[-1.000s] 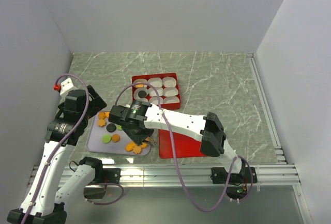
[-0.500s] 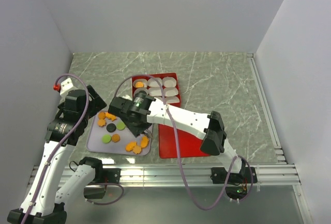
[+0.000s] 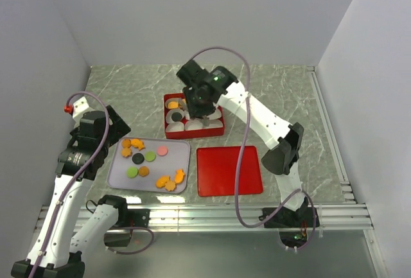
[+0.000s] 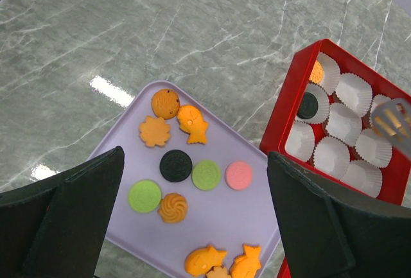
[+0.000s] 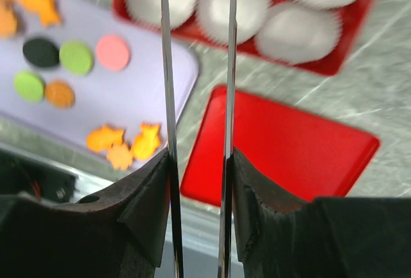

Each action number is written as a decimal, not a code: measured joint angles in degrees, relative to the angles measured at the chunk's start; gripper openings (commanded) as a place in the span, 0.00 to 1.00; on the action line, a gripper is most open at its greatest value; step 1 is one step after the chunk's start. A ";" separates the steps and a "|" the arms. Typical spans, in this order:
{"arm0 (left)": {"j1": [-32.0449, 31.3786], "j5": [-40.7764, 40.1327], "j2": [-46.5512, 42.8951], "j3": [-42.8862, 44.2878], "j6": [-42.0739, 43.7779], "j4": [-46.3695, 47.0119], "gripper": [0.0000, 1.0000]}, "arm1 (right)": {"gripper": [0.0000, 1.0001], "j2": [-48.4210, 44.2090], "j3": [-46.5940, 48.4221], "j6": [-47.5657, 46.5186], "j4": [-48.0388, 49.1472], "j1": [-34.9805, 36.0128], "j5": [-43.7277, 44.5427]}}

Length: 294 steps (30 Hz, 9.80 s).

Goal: Pack the cookies

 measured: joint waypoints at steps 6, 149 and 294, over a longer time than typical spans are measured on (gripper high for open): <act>0.02 0.37 0.00 0.00 0.20 0.00 0.99 | 0.42 0.02 0.74 -0.39 0.52 -4.46 -0.98; 0.61 2.03 0.63 -0.02 0.42 0.90 0.99 | 0.45 6.82 -14.05 -1.25 5.07 18.29 -1.31; 0.55 1.99 -0.02 -0.04 0.37 0.85 0.99 | 0.53 5.95 -12.11 -4.46 10.38 29.31 -0.17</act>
